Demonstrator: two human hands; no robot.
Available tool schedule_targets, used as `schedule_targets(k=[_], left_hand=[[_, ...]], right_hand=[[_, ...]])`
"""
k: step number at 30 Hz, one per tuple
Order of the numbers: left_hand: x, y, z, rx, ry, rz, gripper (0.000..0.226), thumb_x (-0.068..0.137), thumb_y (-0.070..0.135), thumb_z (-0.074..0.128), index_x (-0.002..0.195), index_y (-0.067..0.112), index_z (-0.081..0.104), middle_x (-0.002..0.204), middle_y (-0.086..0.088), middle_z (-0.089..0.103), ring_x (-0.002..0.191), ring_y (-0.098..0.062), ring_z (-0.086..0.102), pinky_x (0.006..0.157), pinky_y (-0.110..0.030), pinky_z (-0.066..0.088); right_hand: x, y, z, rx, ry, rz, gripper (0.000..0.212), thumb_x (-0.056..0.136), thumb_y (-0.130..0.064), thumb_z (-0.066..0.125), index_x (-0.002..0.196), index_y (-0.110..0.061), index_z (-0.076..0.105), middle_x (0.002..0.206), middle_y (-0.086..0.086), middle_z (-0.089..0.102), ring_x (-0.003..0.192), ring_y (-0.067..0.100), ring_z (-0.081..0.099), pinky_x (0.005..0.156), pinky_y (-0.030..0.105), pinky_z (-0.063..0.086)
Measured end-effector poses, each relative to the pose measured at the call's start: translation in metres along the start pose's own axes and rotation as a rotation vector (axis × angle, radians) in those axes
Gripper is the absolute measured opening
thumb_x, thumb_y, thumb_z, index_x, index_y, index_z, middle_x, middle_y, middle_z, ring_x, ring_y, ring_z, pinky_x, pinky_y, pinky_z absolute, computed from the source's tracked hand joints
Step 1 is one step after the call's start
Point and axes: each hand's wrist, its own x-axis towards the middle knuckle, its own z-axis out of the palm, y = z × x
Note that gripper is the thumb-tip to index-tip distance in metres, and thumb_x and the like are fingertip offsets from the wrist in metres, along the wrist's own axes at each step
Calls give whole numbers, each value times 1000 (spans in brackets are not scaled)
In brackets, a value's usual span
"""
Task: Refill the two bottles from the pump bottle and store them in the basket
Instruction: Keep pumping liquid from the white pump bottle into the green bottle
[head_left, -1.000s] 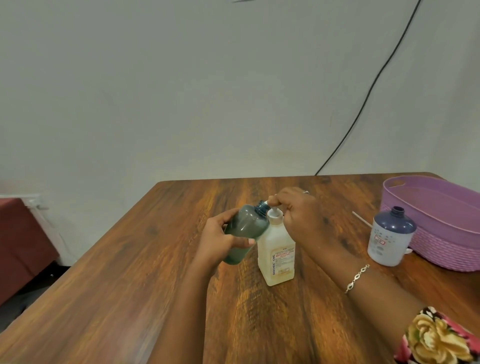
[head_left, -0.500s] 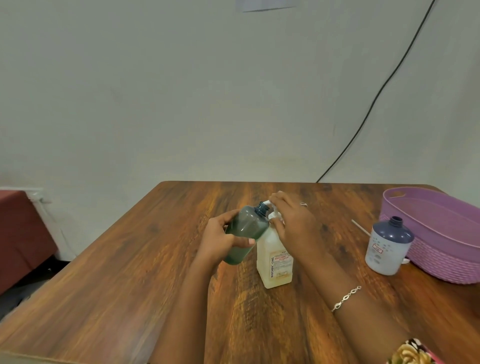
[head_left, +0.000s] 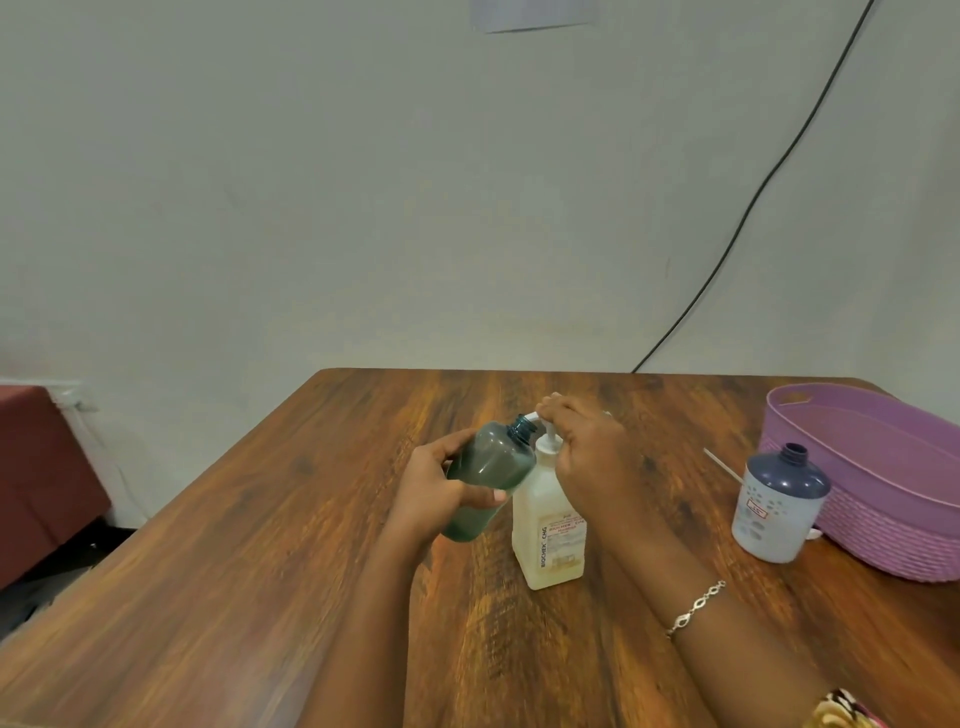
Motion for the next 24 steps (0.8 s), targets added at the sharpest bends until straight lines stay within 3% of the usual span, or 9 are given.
schedule_targets(k=[7,14,17,21,24], left_hand=[[0,-6,3,-15,-20,-17,62,63,-1,78,114,25,58,102,14,58,93,-5,53,69,-22,41],[-2,-3,-1,-28,-10,-8,60,62,-2,78,108,28,57,101,13,58,94,-9,53,73,-25,44],[-2,-2,-5,-20,2,-3,61,62,-3,78,109,29,58,103,12,59,96,-11,54,75,-27,44],[0,-3,-4,-1,3,-5,65,61,-2,79,117,25,58,104,11,58,97,-10,53,73,-26,44],[-1,-4,-1,14,-4,-9,68,60,0,80,121,22,57,105,13,58,97,-9,53,75,-27,44]], right_hand=[[-11,8,14,3,58,-8,43,62,14,44,93,-1,70,99,11,69,91,27,67,81,27,45],[-1,6,0,10,-86,74,40,77,4,42,107,-5,68,111,7,66,99,24,61,82,22,38],[9,4,-5,-34,-152,85,35,80,11,48,105,-4,69,107,7,66,97,25,59,79,18,28],[1,2,-2,-38,-127,61,42,71,-4,38,98,-2,70,101,10,68,91,29,62,76,26,38],[-4,4,0,-17,-140,65,42,68,-1,37,93,-1,70,96,11,69,86,32,64,73,30,43]])
